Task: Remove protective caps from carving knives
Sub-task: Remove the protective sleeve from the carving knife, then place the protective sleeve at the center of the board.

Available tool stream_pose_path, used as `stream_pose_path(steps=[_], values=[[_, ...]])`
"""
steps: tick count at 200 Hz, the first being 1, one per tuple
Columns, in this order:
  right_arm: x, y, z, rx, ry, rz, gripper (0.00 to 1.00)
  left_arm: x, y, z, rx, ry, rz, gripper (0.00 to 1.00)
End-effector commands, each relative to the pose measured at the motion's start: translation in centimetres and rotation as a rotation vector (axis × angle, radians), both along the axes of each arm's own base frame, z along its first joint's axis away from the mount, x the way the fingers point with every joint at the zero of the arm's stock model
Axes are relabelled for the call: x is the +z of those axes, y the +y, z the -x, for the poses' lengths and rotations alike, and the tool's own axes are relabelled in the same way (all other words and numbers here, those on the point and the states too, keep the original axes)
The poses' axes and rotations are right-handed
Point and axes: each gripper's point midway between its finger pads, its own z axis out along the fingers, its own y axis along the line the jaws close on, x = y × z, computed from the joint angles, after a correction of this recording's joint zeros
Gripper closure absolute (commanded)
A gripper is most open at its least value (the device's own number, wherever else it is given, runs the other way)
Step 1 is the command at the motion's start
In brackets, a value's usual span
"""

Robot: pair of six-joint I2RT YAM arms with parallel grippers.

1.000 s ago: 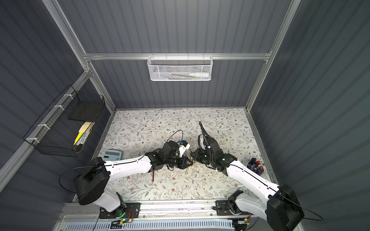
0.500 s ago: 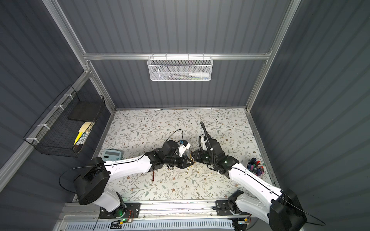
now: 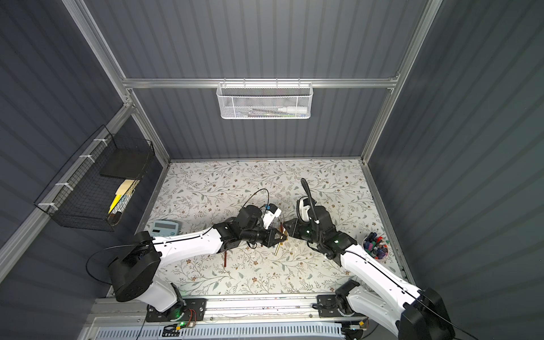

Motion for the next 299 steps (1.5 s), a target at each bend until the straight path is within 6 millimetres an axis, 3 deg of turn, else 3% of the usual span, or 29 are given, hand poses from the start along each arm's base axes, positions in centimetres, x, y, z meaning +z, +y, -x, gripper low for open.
stream_pose_path(steps=[1,117,151,223,257,299], values=[[2.9,-4.4,-4.3,-0.233,-0.175,0.049,0.97,-4.6,3.5,3.4,-0.037,0.172,-0.189,1.00],[3.4,-5.0,-4.7,-0.245,-0.101,0.040,0.95,-4.1,4.1,3.3,-0.023,0.150,-0.197,1.00],[2.4,-5.3,-4.2,-0.209,-0.069,0.118,0.94,-4.7,6.1,2.0,0.064,0.104,-0.320,1.00],[-5.0,-4.7,-1.8,-0.062,0.181,0.244,0.91,-4.3,11.1,-1.6,0.237,0.065,-0.467,1.00],[-8.1,-4.8,-1.5,-0.053,0.268,0.297,0.90,-4.3,13.6,-3.3,0.322,0.049,-0.520,1.00],[-10.7,-4.2,-1.4,-0.044,0.345,0.352,0.88,-4.6,14.6,-4.1,0.381,0.039,-0.536,1.00]])
